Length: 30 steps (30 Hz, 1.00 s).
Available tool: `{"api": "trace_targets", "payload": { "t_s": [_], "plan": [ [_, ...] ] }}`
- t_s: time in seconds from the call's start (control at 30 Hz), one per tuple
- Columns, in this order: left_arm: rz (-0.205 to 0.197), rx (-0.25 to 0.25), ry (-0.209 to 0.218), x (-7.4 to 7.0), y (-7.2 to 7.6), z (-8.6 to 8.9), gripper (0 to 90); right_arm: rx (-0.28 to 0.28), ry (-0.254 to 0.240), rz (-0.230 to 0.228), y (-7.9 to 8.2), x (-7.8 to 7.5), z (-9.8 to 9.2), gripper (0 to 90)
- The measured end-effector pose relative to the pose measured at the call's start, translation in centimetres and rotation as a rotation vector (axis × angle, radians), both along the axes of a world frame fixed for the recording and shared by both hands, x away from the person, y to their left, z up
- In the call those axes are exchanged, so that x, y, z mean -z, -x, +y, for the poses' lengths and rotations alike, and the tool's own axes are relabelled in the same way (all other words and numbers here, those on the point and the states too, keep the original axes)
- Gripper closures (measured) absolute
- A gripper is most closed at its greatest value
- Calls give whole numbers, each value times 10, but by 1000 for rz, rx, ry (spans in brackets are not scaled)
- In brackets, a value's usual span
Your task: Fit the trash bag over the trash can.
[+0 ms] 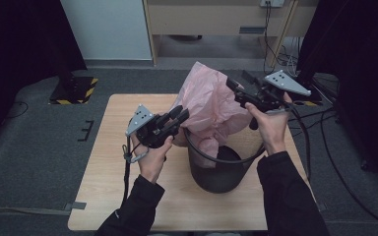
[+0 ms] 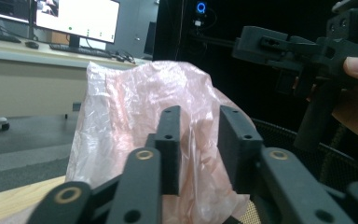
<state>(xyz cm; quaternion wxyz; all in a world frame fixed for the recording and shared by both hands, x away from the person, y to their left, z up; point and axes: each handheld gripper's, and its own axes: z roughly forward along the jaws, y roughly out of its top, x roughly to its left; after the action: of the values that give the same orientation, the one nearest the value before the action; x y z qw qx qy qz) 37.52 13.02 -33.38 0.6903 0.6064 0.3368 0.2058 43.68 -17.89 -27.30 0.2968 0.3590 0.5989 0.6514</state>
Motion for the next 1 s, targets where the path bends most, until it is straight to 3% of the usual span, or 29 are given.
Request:
{"api": "trace_targets", "payload": {
  "t_s": [0.17,0.27,0.37,0.5,0.63,0.73,0.93,1.0],
  "plan": [
    [-24,-36,27,-6,5,10,631,83,6,-26,2,-10,-25,353],
    [-12,-49,-4,-6,7,14,621,147,37,-22,2,-9,-45,364],
    [1,-45,-6,-2,7,14,621,220,63,6,2,4,-66,403],
    [9,-36,3,3,8,11,616,263,75,43,2,26,-85,474],
    [7,-25,-17,9,11,6,607,256,113,94,3,57,-95,516],
    [15,-16,-18,13,10,3,607,227,122,101,5,74,-94,538],
    [23,-2,-20,16,10,0,621,182,136,97,10,95,-90,601],
    [26,-2,-24,16,11,0,625,177,105,101,12,99,-89,609]
  ]
}}
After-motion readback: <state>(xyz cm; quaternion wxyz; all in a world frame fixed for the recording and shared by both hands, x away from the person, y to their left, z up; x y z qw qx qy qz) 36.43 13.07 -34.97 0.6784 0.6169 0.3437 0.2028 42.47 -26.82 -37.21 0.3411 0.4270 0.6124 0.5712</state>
